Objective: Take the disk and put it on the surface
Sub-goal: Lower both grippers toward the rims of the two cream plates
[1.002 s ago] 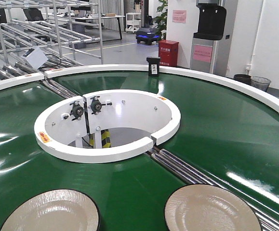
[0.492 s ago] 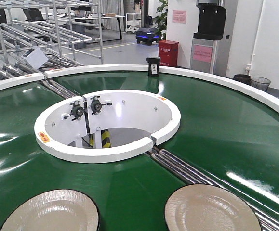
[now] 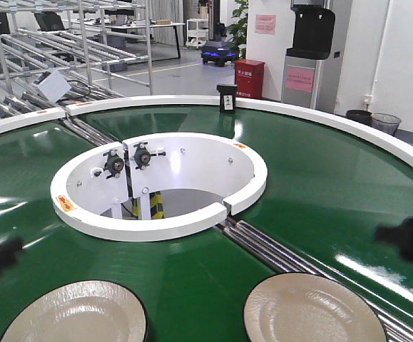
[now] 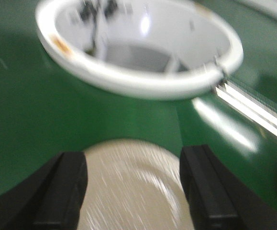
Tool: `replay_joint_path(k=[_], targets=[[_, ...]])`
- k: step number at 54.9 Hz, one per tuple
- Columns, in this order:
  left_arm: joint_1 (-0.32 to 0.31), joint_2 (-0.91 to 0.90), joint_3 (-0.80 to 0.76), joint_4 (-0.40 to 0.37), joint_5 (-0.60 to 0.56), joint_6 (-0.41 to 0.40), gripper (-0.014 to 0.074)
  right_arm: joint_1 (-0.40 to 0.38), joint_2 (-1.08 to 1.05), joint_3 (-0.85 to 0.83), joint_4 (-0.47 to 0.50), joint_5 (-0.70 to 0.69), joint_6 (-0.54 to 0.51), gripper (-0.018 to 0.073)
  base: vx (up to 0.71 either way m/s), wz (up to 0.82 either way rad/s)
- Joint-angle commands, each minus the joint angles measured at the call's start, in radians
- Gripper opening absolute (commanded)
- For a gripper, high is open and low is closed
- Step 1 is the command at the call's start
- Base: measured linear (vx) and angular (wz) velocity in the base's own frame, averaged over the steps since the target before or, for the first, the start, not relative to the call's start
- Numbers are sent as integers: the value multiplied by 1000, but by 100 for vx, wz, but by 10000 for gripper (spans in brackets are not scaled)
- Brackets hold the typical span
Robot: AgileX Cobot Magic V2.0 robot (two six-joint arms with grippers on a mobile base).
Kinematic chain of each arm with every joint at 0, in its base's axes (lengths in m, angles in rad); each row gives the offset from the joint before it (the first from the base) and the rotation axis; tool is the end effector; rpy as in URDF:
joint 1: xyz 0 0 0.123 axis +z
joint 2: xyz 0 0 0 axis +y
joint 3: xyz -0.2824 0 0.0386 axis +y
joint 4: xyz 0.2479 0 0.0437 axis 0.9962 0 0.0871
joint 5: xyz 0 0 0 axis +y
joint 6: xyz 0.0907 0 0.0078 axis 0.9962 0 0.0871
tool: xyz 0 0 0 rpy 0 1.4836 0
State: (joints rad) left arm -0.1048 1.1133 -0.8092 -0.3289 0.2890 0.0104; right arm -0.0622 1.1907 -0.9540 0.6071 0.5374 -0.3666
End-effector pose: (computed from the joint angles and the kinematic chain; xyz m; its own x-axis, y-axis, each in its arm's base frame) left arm 0.2372 -0.0334 0.3180 -0.5030 -0.2485 -0.8278 0.0351 0.9511 -0.3068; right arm 0.2550 0.0108 0.3343 -0.5898 0.2002 -0.7823 -0.0809 0.9493 0.3039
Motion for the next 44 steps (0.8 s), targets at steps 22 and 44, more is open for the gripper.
replay_joint_path(k=[22,44], targets=[[130,234,-35,-753,254,747,519,-23,227,-87,360,243,-192,588,0,0],[441,357,-34,-611,259,699,519,-312,233,-87,343,364,-158,588,0,0]])
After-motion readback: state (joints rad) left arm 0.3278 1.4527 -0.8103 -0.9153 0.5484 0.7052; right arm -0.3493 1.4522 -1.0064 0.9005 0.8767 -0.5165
